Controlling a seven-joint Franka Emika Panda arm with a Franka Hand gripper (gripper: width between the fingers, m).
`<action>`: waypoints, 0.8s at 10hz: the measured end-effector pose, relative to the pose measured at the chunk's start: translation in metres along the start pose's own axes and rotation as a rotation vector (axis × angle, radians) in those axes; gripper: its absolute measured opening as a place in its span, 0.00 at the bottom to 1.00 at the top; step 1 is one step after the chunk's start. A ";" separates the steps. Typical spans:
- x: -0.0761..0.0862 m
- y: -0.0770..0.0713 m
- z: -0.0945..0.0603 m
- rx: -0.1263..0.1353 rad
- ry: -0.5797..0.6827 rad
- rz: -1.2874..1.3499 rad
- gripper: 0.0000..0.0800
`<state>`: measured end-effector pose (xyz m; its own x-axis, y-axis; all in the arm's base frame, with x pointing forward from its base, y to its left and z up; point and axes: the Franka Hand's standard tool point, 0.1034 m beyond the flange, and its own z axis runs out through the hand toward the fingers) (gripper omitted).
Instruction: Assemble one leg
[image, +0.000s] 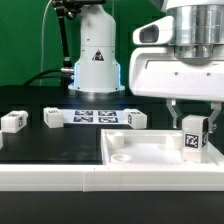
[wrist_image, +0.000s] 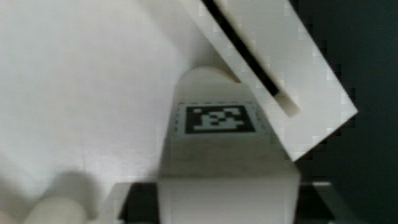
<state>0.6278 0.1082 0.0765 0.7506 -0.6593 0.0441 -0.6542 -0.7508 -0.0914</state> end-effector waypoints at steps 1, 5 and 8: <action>-0.002 0.000 0.000 0.008 0.013 0.130 0.36; -0.006 0.000 0.000 0.014 -0.005 0.548 0.37; -0.008 0.000 0.001 0.024 -0.033 0.746 0.38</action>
Offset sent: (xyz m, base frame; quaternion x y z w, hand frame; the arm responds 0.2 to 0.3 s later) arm -0.0059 0.0074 -0.0042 -0.0082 -0.0251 0.2547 0.9667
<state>0.6221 0.1132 0.0755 0.1107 -0.9916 -0.0676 -0.9889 -0.1031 -0.1069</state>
